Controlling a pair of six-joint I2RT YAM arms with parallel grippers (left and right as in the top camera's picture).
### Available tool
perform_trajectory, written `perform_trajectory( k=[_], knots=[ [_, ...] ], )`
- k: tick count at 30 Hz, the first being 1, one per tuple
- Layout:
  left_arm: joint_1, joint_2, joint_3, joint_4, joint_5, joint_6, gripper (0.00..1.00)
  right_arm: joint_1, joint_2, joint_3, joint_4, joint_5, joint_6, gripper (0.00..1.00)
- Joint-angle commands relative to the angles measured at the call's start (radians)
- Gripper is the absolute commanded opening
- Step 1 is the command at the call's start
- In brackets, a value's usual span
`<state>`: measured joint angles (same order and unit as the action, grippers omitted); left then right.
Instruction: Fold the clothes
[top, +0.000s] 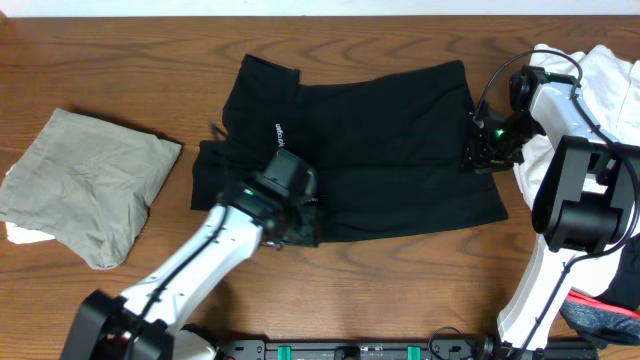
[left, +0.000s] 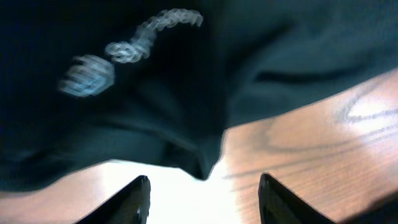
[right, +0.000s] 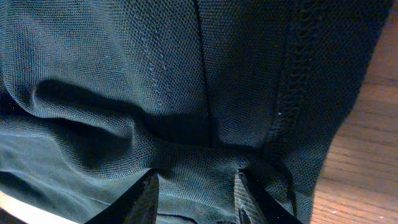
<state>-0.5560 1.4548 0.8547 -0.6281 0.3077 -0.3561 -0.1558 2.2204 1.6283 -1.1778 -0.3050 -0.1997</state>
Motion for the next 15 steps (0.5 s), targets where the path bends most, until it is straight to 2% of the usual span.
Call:
perform_trajectory(
  k=[1,7,8,9,10,12,15],
  knots=[
    [-0.056,0.037,-0.017,0.054,-0.009,-0.048,0.58,0.005,0.016,-0.016,0.003,-0.017,0.004,0.38],
    [-0.09,0.147,-0.019,0.119,-0.061,-0.105,0.57,0.005,0.016,-0.016,0.003,-0.017,0.004,0.38],
    [-0.09,0.163,-0.019,0.119,-0.061,-0.119,0.51,0.005,0.016,-0.016,0.003,-0.017,0.004,0.38],
    [-0.09,0.175,-0.019,0.118,-0.055,-0.126,0.34,0.005,0.016,-0.016,0.003,-0.017,0.004,0.38],
    [-0.09,0.181,-0.019,0.117,-0.027,-0.125,0.06,0.005,0.016,-0.016,0.003,-0.017,0.004,0.38],
    [-0.09,0.175,-0.018,0.117,0.06,-0.125,0.06,0.005,0.016,-0.016,0.004,-0.016,0.004,0.37],
    [-0.092,0.122,-0.012,0.092,0.311,-0.131,0.06,0.005,0.016,-0.016,0.004,-0.016,0.004,0.38]
  ],
)
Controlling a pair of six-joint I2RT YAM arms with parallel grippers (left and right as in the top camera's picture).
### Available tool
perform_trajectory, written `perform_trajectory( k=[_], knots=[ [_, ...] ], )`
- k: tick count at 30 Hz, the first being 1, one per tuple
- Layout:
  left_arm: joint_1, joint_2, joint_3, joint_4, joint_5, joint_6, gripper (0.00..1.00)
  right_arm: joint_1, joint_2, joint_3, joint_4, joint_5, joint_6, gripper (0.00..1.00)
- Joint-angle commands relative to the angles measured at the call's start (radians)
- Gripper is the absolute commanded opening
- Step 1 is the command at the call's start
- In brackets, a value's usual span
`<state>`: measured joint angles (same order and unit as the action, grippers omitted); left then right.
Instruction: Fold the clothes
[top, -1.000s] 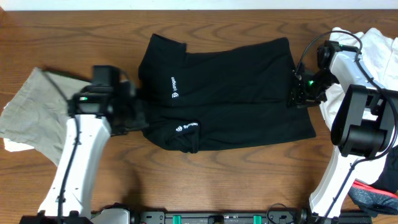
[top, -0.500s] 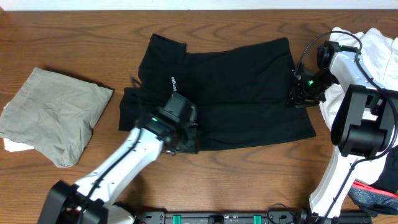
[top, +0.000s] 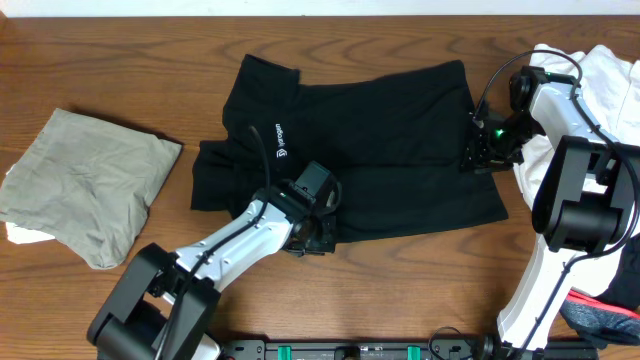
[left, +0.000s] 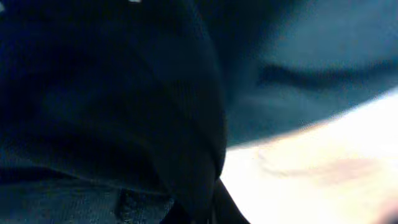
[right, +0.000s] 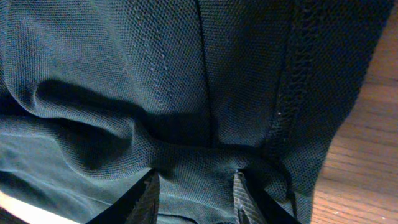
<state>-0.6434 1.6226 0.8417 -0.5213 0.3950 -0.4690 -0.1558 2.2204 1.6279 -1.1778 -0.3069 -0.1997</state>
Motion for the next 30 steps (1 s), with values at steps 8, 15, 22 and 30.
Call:
perform_trajectory(
  k=[8,15,22,30],
  knots=[
    [-0.06,-0.251,0.002,-0.235,0.529,-0.109,0.12,0.004,0.016,-0.016,0.009,-0.015,0.004,0.37],
    [-0.138,-0.285,0.002,-0.297,0.544,-0.18,0.47,0.005,0.016,-0.016,0.006,-0.015,0.004,0.37],
    [-0.136,-0.287,0.002,-0.296,0.398,-0.153,0.5,0.005,0.016,-0.016,0.004,-0.014,0.004,0.37],
    [0.032,-0.299,0.002,-0.296,-0.08,-0.192,0.5,0.005,0.016,-0.016,0.005,-0.015,0.004,0.37]
  ],
)
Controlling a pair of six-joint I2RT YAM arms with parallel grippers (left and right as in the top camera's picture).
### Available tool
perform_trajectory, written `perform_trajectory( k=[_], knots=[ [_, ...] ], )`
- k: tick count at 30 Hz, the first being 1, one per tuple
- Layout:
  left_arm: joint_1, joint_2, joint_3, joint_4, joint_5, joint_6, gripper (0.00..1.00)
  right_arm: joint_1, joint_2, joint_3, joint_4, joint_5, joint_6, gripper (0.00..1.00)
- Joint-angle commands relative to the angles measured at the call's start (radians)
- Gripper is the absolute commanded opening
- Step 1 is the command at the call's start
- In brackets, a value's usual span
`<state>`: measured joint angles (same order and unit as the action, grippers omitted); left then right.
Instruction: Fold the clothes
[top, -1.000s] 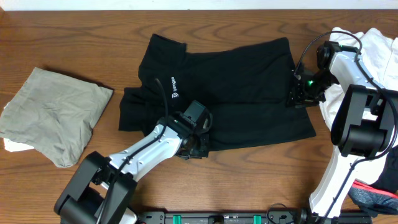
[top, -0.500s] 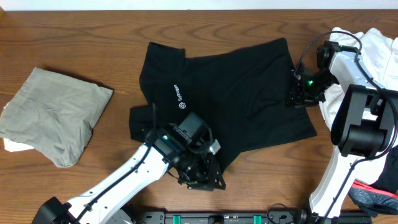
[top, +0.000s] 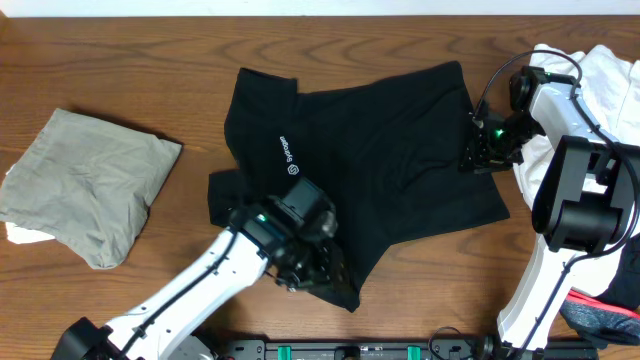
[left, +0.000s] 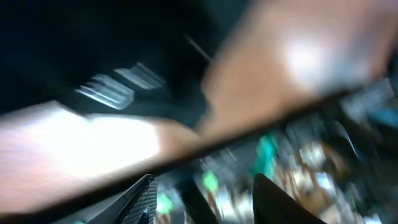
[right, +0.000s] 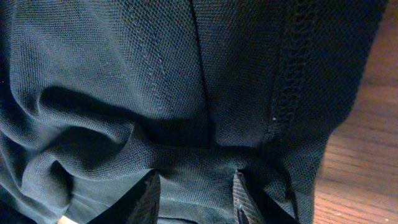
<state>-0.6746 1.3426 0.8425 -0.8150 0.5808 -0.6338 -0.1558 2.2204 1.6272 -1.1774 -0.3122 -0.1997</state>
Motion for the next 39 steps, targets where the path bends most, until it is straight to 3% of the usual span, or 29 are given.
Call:
perform_trajectory(
  k=[1,4,7,19,32,39],
  knots=[
    [0.097,-0.019,0.001,0.011,-0.327,-0.026,0.5,0.005,0.016,-0.015,0.004,-0.01,0.004,0.37],
    [0.169,-0.016,0.001,0.097,-0.463,-0.008,0.44,0.005,0.016,-0.015,0.004,-0.01,0.004,0.37],
    [0.214,0.012,0.001,0.231,-0.529,0.096,0.39,0.005,0.016,-0.015,0.003,-0.01,0.004,0.36],
    [0.284,0.335,0.001,0.376,-0.529,0.179,0.39,0.005,0.016,-0.013,-0.003,-0.027,0.004,0.35],
    [0.467,0.53,0.001,0.732,-0.619,0.234,0.4,0.003,0.001,-0.012,-0.027,-0.066,0.004,0.31],
    [0.576,0.597,0.055,0.799,-0.615,0.3,0.4,0.003,-0.128,-0.011,0.007,-0.066,0.018,0.33]
  ],
)
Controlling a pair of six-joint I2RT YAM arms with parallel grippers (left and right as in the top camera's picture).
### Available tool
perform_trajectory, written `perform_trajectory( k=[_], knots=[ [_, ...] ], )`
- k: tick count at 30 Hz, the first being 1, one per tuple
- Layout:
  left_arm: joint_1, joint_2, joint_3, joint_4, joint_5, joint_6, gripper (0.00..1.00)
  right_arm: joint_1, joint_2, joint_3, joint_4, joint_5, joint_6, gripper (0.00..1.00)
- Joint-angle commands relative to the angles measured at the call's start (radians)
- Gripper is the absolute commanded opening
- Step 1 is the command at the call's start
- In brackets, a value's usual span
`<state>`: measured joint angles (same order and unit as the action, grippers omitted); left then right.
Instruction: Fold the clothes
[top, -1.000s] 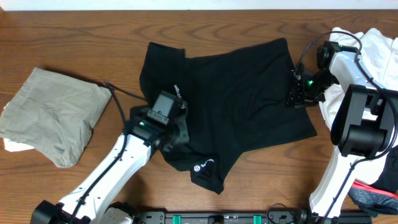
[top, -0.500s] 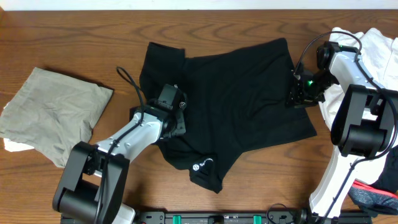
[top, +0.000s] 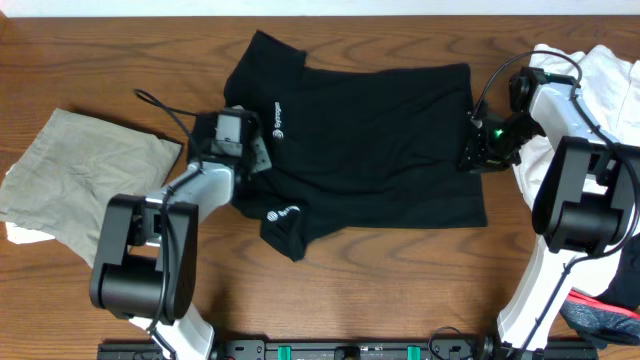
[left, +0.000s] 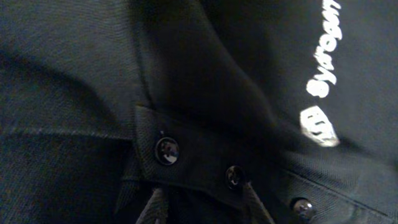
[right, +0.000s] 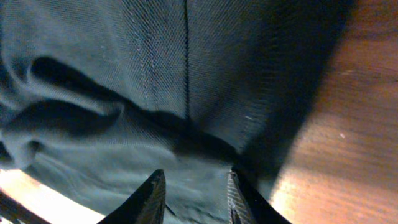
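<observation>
A black polo shirt (top: 380, 140) lies spread across the middle of the table. My left gripper (top: 252, 150) is at its collar on the left side. In the left wrist view the fingers (left: 152, 208) stand wide apart against the buttoned placket (left: 166, 150), by a white logo (left: 320, 106); the left gripper (left: 204, 205) looks open. My right gripper (top: 472, 155) is at the shirt's right edge. There the right gripper (right: 194, 193) is shut on bunched black fabric (right: 124, 74). A sleeve with a logo (top: 285, 220) juts toward the front.
A folded beige cloth (top: 80, 180) lies at the left edge. White clothes (top: 600, 80) are piled at the far right behind the right arm. More fabric (top: 610, 310) sits at the front right corner. Bare wood (top: 400, 290) lies in front of the shirt.
My left gripper has gone from the shirt's front corner near the table's front edge to the collar at the left. The shirt now lies flatter and farther back. The right gripper kept its hold.
My left gripper was at the shirt's lower hem with its fingers apart. Then it was buried in the fabric there. Then a corner of the shirt was drawn out toward the front edge. Now the shirt lies spread, the left gripper at the collar. The right held the edge throughout.
</observation>
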<state>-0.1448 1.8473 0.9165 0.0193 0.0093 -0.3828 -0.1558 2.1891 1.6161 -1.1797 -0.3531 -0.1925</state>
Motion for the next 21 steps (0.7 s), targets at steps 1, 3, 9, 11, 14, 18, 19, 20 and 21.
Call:
perform_trajectory(
  k=[1,3,9,11,14,18,19,20,21],
  knots=[
    [0.058,0.096,-0.001,-0.035,-0.044,0.058,0.4,0.003,-0.119,0.0,0.012,-0.024,0.013,0.34],
    [0.072,0.096,0.033,-0.04,-0.042,0.069,0.4,0.003,-0.155,0.0,0.014,-0.024,0.016,0.36],
    [0.084,0.044,0.181,-0.33,0.12,0.091,0.41,-0.008,-0.163,-0.005,-0.018,-0.027,0.016,0.47],
    [0.084,0.008,0.214,-0.476,0.143,0.091,0.48,-0.013,-0.156,-0.015,-0.035,-0.04,0.003,0.49],
    [0.084,-0.045,0.22,-0.62,0.14,0.09,0.52,-0.015,-0.153,-0.057,-0.047,-0.039,-0.027,0.5],
    [0.084,-0.084,0.22,-0.757,0.141,0.09,0.53,-0.029,-0.153,-0.142,-0.007,-0.047,-0.034,0.5],
    [0.084,-0.084,0.22,-0.779,0.14,0.091,0.53,-0.034,-0.153,-0.159,0.005,-0.057,-0.036,0.5],
    [0.084,-0.084,0.22,-0.793,0.14,0.091,0.53,-0.036,-0.153,-0.182,0.018,-0.074,-0.052,0.5],
    [0.084,-0.083,0.217,-0.803,0.14,0.091,0.53,-0.037,-0.153,-0.205,0.029,-0.085,-0.065,0.5]
  ],
)
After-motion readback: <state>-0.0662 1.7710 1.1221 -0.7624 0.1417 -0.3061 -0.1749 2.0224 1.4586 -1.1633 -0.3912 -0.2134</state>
